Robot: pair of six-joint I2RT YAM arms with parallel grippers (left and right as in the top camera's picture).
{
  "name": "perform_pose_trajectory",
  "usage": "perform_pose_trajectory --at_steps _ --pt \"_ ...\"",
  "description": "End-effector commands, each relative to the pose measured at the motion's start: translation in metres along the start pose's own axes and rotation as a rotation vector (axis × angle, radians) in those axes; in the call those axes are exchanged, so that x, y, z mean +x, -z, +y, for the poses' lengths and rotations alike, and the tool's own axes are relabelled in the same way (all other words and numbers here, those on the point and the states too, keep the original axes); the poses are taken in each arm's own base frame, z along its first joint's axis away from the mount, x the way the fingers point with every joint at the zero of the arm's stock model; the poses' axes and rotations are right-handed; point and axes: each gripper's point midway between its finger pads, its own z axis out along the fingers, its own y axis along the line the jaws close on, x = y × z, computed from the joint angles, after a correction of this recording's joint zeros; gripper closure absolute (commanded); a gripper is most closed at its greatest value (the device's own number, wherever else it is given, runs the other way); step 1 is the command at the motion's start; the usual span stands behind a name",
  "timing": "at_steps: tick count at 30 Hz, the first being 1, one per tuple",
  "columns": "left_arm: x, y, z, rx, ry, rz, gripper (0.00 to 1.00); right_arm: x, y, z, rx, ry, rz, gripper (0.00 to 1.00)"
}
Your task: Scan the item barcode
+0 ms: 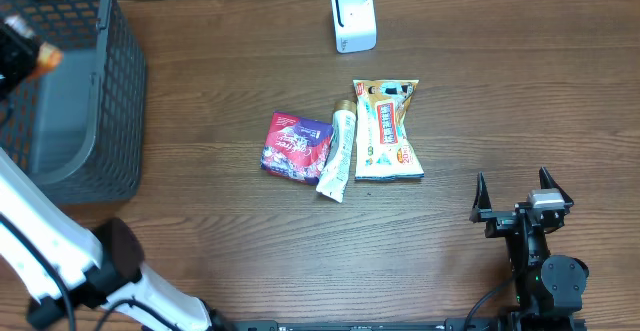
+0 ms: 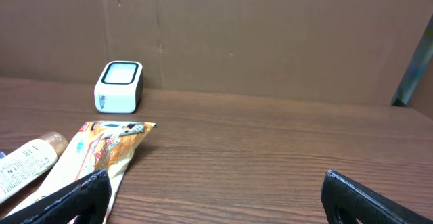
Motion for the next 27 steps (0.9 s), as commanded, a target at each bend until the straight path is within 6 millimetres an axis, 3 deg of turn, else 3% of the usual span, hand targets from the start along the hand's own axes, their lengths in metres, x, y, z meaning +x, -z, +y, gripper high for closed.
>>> perform_pose_trajectory --at_steps 1,2,3,5,6,11,16,20,22,24,27 --pt "0.038 0.002 -0.091 0.288 -0.177 0.103 0.96 0.002 0.000 0.001 -0.002 -0.003 -0.004 0.00" --pt "0.062 -0.005 -0.123 0.338 -0.243 0.172 0.96 0.002 0.000 0.001 -0.002 -0.003 -0.004 0.00" --pt "0.076 -0.010 -0.136 0.359 -0.272 0.212 0.96 0.002 0.000 0.001 -0.002 -0.003 -0.004 0.00" --pt "0.140 -0.032 -0.180 0.392 -0.377 0.398 0.96 0.002 0.000 0.001 -0.002 -0.003 -0.004 0.00" --pt "0.170 -0.044 -0.193 0.373 -0.419 0.483 0.96 0.001 0.000 0.001 -0.002 -0.003 -0.005 0.00" --pt "0.280 -0.094 -0.234 0.293 -0.553 0.694 0.96 0.002 0.000 0.001 -0.002 -0.003 -0.004 0.00" --pt "0.364 -0.151 -0.255 0.175 -0.607 0.749 0.96 0.001 0.000 0.001 -0.002 -0.003 -0.005 0.00" --pt "0.408 -0.186 -0.247 0.081 -0.630 0.814 0.96 0.002 0.000 0.001 -0.002 -0.003 -0.004 0.00" --pt "0.420 -0.197 -0.241 0.048 -0.623 0.843 0.96 0.002 0.000 0.001 -0.002 -0.003 -0.004 0.00" --pt "0.424 -0.205 -0.236 0.026 -0.622 0.860 0.78 0.002 0.000 0.001 -0.002 -0.003 -0.004 0.00" --pt "0.416 -0.206 -0.233 0.025 -0.607 0.852 0.34 0.002 0.000 0.001 -0.002 -0.003 -0.004 0.00"
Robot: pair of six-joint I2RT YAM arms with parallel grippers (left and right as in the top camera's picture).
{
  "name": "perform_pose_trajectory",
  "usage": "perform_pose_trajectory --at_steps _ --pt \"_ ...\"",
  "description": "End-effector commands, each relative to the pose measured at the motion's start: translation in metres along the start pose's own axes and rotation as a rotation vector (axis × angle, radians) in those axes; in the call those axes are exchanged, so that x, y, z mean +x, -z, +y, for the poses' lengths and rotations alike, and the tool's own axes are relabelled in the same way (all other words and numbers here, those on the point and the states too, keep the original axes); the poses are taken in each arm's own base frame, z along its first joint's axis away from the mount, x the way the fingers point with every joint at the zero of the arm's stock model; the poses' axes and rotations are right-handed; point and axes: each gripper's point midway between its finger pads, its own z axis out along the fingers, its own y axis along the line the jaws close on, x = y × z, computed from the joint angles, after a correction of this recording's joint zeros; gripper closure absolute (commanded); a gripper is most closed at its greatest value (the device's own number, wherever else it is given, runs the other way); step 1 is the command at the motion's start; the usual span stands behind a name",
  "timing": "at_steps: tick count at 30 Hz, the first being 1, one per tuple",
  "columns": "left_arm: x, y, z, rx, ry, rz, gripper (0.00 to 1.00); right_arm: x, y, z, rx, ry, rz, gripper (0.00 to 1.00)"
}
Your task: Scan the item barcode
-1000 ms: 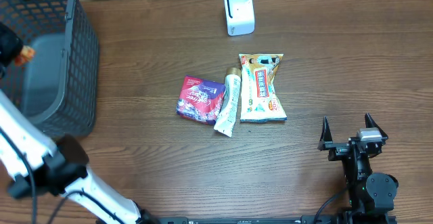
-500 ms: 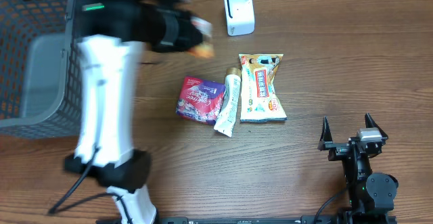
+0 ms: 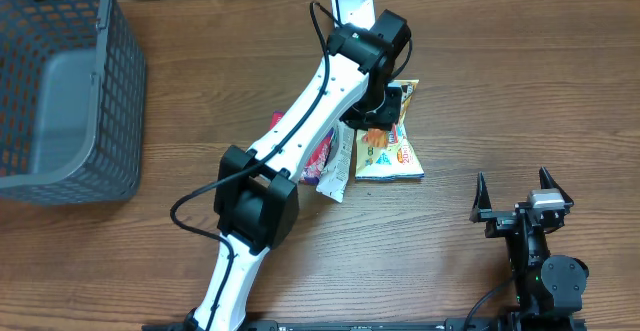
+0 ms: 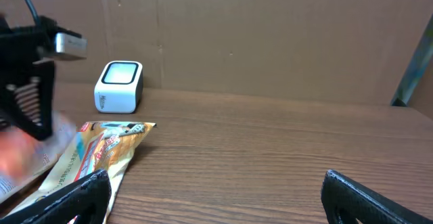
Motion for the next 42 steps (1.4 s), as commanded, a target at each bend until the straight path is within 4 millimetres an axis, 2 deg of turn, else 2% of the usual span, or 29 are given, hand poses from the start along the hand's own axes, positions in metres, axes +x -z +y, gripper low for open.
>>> perform_pose_trajectory --at_steps 1,4,6,7,12,13,16,19,22,25,27,33,38,42 --pt "-0.010 0.015 0.014 -0.007 0.045 -0.037 0.22 0.002 0.000 0.001 -0.002 -0.002 -0.004 0.00" --pt "-0.016 0.034 0.019 0.028 0.069 -0.051 0.09 0.002 0.000 0.001 -0.002 -0.002 -0.004 0.00" --pt "-0.020 0.061 0.026 0.050 0.095 -0.075 0.07 0.002 0.000 0.001 -0.002 -0.002 -0.004 0.00" --pt "-0.021 0.084 0.032 0.057 0.112 -0.103 0.05 0.002 0.000 0.001 -0.002 -0.002 -0.004 0.00" --pt "-0.017 0.156 0.044 0.087 0.090 -0.221 0.04 0.002 0.000 0.001 -0.002 -0.002 -0.004 0.00" --pt "-0.015 0.178 0.042 0.119 0.052 -0.274 0.02 0.002 0.000 0.001 -0.002 -0.002 -0.004 0.00" --pt "0.001 0.237 0.052 0.154 0.046 -0.410 0.00 0.002 0.000 0.001 -0.002 -0.002 -0.004 0.00" --pt "0.021 0.277 0.053 0.170 0.001 -0.506 0.00 0.002 0.000 0.001 -0.002 -0.002 -0.004 0.00" --pt "0.047 0.305 0.048 0.189 -0.035 -0.568 0.00 0.002 0.000 0.001 -0.002 -0.002 -0.004 0.00" --pt "0.078 0.321 0.050 0.189 -0.070 -0.594 0.00 0.002 0.000 0.001 -0.002 -0.002 -0.004 0.00" --pt "0.097 0.322 0.055 0.178 -0.082 -0.586 0.00 0.002 0.000 0.001 -0.002 -0.002 -0.004 0.00" --pt "0.152 0.300 0.078 0.124 -0.056 -0.513 0.00 0.002 0.000 0.001 -0.002 -0.002 -0.004 0.00" --pt "0.182 0.287 0.088 0.114 -0.048 -0.478 0.00 0.002 0.000 0.001 -0.002 -0.002 -0.004 0.00" --pt "0.185 0.285 0.089 0.114 -0.047 -0.475 0.00 0.002 0.000 0.001 -0.002 -0.002 -0.004 0.00"
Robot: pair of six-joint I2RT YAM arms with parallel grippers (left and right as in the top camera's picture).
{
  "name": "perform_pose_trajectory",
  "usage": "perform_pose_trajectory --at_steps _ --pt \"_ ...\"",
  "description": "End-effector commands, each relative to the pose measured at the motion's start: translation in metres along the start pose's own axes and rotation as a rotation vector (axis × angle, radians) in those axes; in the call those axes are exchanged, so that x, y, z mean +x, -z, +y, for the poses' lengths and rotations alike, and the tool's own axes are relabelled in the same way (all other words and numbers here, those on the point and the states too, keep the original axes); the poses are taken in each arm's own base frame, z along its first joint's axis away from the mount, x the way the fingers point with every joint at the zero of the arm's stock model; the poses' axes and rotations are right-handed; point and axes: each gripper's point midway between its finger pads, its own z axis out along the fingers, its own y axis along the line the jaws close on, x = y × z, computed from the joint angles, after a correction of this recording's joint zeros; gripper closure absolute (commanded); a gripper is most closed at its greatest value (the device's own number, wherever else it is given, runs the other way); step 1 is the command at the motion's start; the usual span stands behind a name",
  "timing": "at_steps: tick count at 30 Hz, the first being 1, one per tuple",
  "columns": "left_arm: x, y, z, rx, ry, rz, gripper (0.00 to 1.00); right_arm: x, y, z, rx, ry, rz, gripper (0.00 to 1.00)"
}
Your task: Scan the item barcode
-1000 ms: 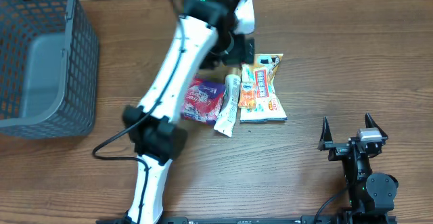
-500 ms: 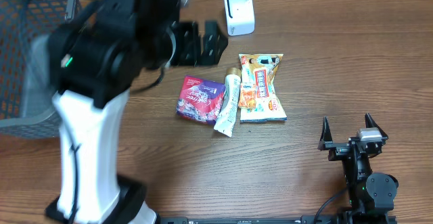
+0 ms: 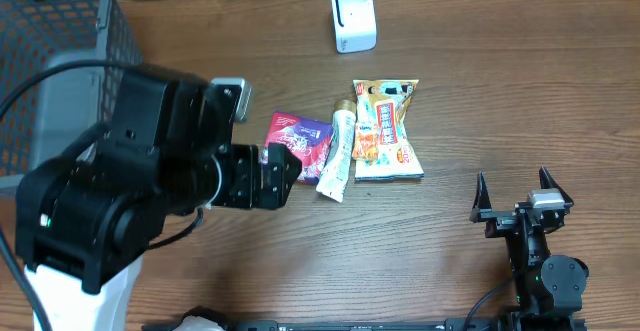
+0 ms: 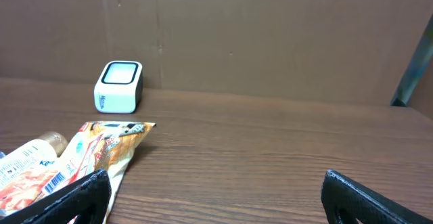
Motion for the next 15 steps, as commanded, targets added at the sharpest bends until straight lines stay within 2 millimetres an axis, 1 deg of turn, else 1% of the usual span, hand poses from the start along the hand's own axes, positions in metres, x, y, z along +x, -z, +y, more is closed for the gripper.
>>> perform_pose_trajectory --at_steps 1,15 --pt "0.0019 0.0003 0.0002 -0.003 -0.029 -0.003 0.00 0.0017 -0.0002 0.0009 -0.002 -0.002 -0.004 0.00" --pt "0.0016 -0.0025 -0.0010 0.000 -0.031 0.007 0.00 0.0017 -0.0002 0.0009 -0.002 -0.002 -0.004 0.00"
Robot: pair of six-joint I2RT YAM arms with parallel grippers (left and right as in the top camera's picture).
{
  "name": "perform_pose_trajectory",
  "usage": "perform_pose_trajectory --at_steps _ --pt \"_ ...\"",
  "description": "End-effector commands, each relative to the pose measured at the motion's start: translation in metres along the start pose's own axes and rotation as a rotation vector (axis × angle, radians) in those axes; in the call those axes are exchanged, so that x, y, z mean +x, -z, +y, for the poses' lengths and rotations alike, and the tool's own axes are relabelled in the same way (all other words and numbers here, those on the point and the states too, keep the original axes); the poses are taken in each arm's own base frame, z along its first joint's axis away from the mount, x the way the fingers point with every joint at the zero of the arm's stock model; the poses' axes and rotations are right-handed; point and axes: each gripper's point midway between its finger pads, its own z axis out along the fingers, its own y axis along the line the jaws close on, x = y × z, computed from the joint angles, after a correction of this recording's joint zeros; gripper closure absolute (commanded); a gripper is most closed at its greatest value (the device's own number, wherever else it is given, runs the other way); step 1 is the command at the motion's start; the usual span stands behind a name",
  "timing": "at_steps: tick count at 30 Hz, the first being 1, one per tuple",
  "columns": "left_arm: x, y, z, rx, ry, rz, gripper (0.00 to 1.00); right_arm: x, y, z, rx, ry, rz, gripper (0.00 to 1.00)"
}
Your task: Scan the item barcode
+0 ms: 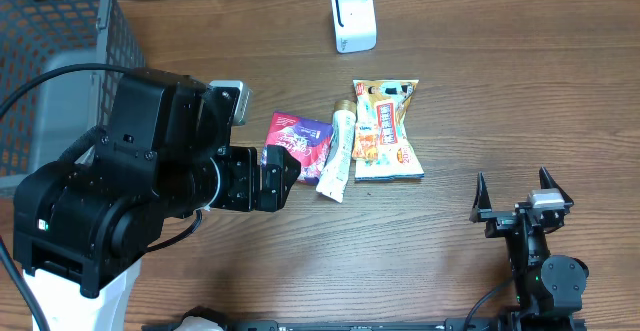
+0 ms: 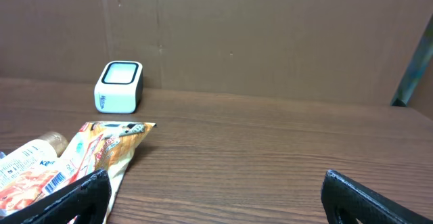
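The white scanner (image 1: 353,18) (image 2: 118,86) stands at the back of the table. A small orange packet (image 1: 367,147) (image 2: 30,185) with a barcode showing lies between the white tube (image 1: 337,161) and the gold snack bag (image 1: 390,121) (image 2: 111,146). A purple-red packet (image 1: 296,144) lies left of the tube. My left arm looms close under the overhead camera, its black gripper end (image 1: 282,176) hanging just left of the purple-red packet; its jaws are not clear. My right gripper (image 1: 512,183) (image 2: 215,183) rests open near the front right, nothing between its fingers.
A grey mesh basket (image 1: 70,91) fills the far left of the table, partly hidden by my left arm. A brown cardboard wall (image 2: 270,34) runs behind the scanner. Bare wooden tabletop (image 1: 500,91) lies right of the items.
My left arm's dark bulk has shifted slightly to the left in the overhead view. The items, the scanner and my right gripper are where they were.
First my left gripper was at the far left by the basket with something orange in it. Then the left arm reached over the items near the scanner, still with the orange thing. Later the arm was back at the left, and the orange packet lay on the pile.
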Motion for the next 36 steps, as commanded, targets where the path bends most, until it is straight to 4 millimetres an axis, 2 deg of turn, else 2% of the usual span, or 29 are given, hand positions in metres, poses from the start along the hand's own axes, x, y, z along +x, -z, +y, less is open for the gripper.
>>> perform_pose_trajectory --at_steps 1,5,8,11,14,17,22,24,29,36 --pt "0.001 -0.003 -0.002 0.002 -0.030 0.011 0.00 0.002 0.000 0.001 -0.003 -0.002 -0.004 0.00" --pt "-0.001 -0.002 -0.002 0.005 -0.001 0.000 0.00 0.002 0.000 0.001 -0.003 -0.002 -0.004 0.00" --pt "-0.009 0.008 0.000 -0.002 0.016 -0.081 0.00 0.002 0.000 0.001 -0.003 -0.002 -0.004 0.00" --pt "0.000 0.017 0.007 0.005 0.035 -0.141 0.00 0.002 0.000 0.001 -0.002 -0.002 -0.004 0.00" --pt "0.023 0.007 0.029 -0.032 0.081 -0.138 0.00 0.002 0.000 0.001 -0.002 -0.002 -0.004 0.00" --pt "0.040 -0.012 0.046 -0.042 0.094 -0.170 0.00 0.002 0.000 0.001 -0.002 -0.002 -0.004 0.00" --pt "0.047 -0.032 0.036 0.070 -0.085 -0.311 0.00 0.002 0.000 0.001 -0.003 -0.002 -0.004 0.00" --pt "0.048 -0.039 0.040 0.076 -0.145 -0.391 0.00 0.002 0.000 0.001 -0.002 -0.002 -0.004 0.00" --pt "0.050 -0.058 0.071 0.020 -0.096 -0.540 0.00 0.002 0.000 0.001 -0.002 -0.002 -0.004 0.00" --pt "0.059 -0.090 0.091 0.013 -0.061 -0.562 0.00 0.002 0.000 0.001 -0.002 -0.002 -0.004 0.00"
